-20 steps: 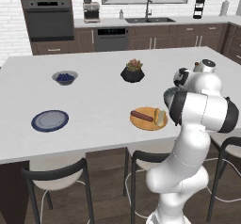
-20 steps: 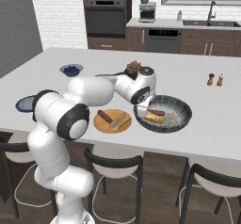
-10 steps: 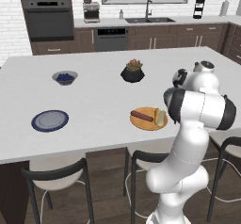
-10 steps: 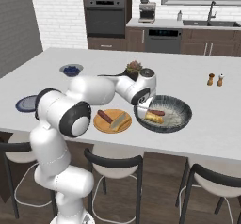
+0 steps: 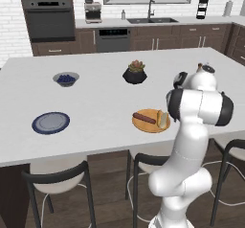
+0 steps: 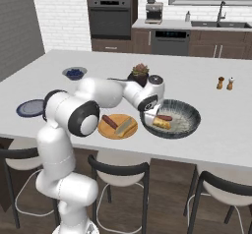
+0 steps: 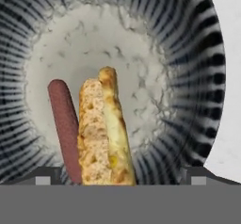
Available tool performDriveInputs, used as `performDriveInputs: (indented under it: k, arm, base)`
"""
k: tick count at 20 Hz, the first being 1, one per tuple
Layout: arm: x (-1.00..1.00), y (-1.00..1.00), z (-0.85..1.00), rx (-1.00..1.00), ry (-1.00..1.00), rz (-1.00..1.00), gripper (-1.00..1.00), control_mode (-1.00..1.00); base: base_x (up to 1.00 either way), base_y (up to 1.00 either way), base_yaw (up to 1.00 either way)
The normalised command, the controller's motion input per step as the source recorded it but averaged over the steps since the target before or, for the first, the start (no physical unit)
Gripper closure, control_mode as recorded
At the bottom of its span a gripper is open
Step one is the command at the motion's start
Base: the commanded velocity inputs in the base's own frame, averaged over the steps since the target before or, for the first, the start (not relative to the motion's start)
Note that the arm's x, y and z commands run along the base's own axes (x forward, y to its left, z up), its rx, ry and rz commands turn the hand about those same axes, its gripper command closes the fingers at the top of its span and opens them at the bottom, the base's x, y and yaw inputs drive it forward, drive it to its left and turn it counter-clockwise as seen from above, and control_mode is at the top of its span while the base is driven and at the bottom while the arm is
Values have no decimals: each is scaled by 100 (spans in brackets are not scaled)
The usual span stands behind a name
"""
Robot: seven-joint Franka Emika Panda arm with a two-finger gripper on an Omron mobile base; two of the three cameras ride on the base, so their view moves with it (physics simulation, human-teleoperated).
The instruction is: Place one bun and one sausage from the bowl on each plate.
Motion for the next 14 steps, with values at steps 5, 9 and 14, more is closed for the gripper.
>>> performDriveInputs:
  k: [5, 9, 14]
  arm:
    - [10, -11, -26, 5, 0, 0, -100, -100]
    - [6, -5, -18, 2, 0, 0, -100, -100]
    - [1, 0, -12, 0, 0, 0, -100, -100]
  base:
    - [0, 0, 0]
    - [0, 0, 0]
    - [0, 0, 0]
